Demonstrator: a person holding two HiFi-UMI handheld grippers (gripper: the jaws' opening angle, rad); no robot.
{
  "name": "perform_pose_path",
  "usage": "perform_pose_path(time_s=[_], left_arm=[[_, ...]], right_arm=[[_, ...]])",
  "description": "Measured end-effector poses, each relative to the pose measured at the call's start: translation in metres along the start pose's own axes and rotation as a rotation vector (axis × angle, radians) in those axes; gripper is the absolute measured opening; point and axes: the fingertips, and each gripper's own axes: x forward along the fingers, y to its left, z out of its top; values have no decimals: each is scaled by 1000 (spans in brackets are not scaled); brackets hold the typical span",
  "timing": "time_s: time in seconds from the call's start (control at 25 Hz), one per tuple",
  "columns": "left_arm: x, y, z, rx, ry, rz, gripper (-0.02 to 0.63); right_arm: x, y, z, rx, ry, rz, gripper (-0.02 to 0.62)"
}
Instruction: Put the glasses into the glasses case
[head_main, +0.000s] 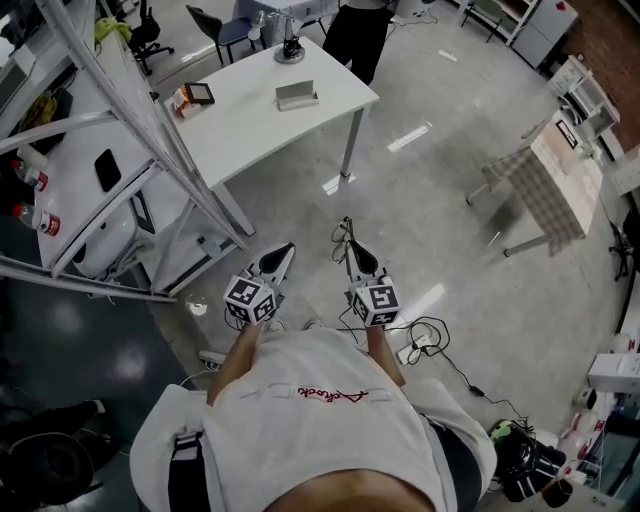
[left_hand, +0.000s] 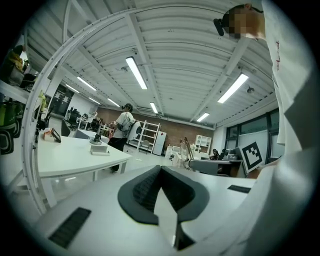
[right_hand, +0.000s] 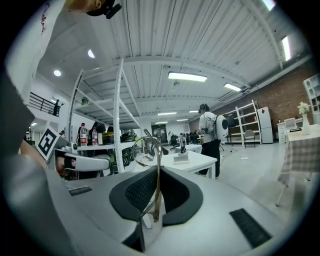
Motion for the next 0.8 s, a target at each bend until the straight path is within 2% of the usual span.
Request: perform_pose_path(time_s=[0.36,0.8], left_arm=[[19,-14,-9,9,34,-10,25],[35,-7,-9,8,19,-1,25]], right_arm=[[-7,-20,-11,33,9,3,14],[11,-26,-11,25,4,35,14]])
